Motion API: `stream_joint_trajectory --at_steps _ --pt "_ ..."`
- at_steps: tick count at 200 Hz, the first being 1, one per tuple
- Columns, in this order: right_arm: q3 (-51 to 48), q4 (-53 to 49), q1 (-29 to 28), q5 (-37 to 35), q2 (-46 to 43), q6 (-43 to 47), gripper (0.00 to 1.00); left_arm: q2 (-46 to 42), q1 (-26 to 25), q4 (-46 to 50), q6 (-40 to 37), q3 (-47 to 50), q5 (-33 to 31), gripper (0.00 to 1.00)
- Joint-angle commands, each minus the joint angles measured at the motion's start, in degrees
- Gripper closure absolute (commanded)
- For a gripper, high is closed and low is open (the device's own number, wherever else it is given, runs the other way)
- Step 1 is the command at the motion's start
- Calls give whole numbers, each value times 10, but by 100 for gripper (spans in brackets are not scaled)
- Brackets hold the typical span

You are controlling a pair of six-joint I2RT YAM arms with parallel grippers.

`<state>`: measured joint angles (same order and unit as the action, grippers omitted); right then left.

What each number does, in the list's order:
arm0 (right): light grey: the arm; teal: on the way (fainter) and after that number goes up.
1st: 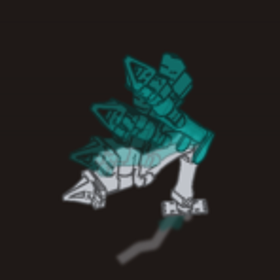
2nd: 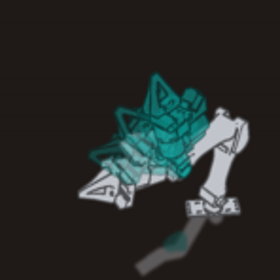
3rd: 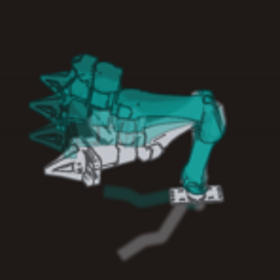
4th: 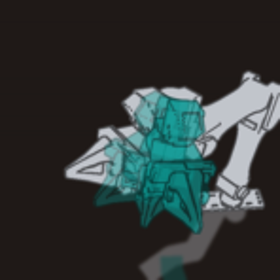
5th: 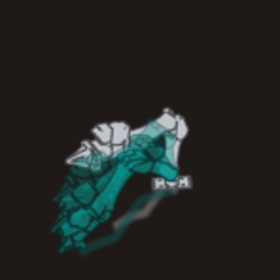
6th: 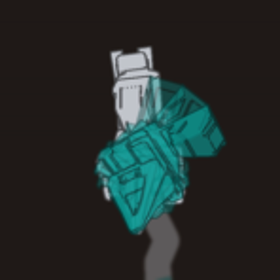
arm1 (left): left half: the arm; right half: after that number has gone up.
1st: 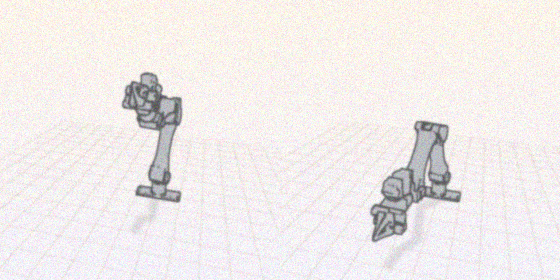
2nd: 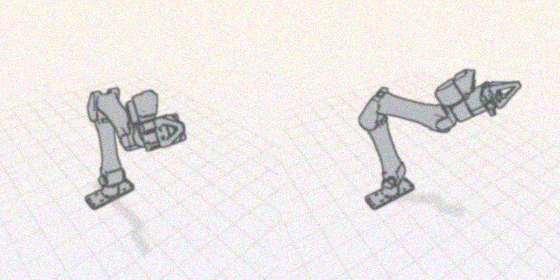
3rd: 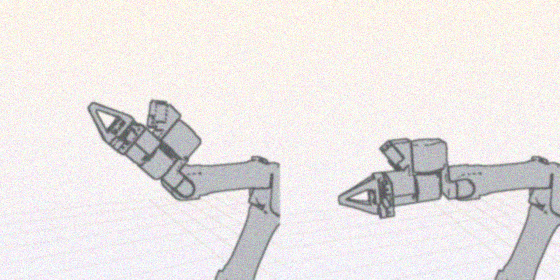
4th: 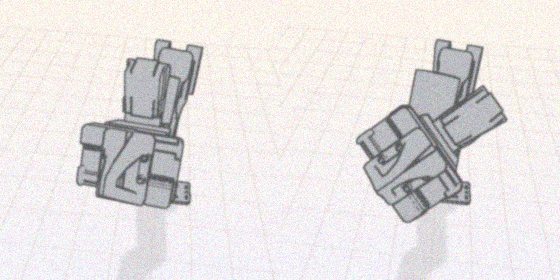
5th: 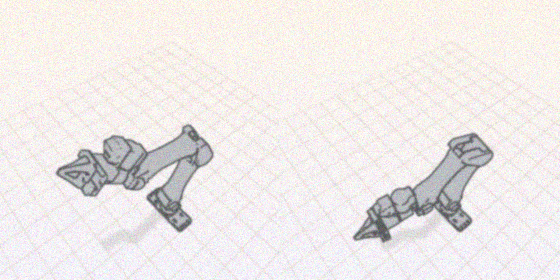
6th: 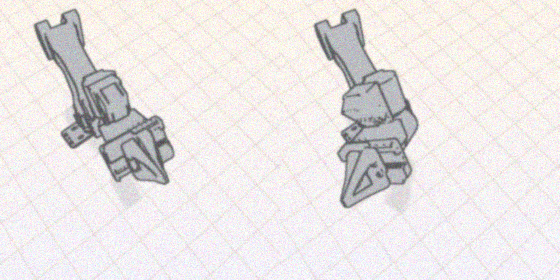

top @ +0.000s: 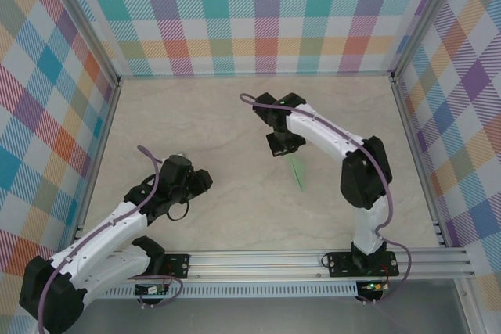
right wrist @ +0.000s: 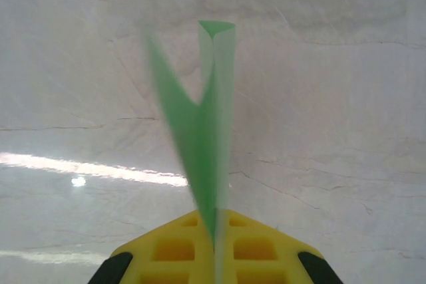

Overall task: Fold a paper plane with a square sheet of paper (pick it up from the middle)
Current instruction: Turn over the paper at the center of the table, then fold the wing for the fifth time at the center of the table.

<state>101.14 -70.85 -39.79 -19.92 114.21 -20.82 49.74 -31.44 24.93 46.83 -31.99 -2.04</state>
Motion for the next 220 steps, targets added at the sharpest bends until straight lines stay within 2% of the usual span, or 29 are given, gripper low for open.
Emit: stream_joint_trajectory --at_steps 1,30,57,76,95,105,112,133,149,158,169,190,220 --pt "40 -74 -28 -44 76 -35 98 -23 12 19 9 7 -16 53" --pt "125 -94 -74 -5 170 -48 92 -36 14 30 6 5 -17 53" --pt "191 -75 -112 102 207 -39 72 -45 15 39 7 3 -18 53" --pt "182 -30 -116 178 175 -35 55 -50 16 43 9 0 -17 52" --pt "119 35 -104 215 100 -34 45 -50 16 46 8 -3 -14 52" --pt "65 77 -91 235 50 -28 35 -48 16 42 9 -3 -11 52" --pt "32 99 -81 247 19 -26 34 -45 17 38 10 -3 -7 52" --pt "-94 190 -37 319 -73 -22 37 -24 17 7 9 -1 20 51" --pt "-194 270 3 398 -128 -25 47 5 17 -24 9 -2 49 51" --pt "-244 310 27 455 -151 -26 60 26 17 -43 6 -6 68 50" --pt "-287 351 46 510 -170 -31 68 54 17 -69 5 -10 98 50" --pt "-329 388 57 573 -181 -29 80 113 16 -127 10 -21 144 49" --pt "-368 426 56 642 -173 -23 86 194 13 -171 19 -44 178 51"
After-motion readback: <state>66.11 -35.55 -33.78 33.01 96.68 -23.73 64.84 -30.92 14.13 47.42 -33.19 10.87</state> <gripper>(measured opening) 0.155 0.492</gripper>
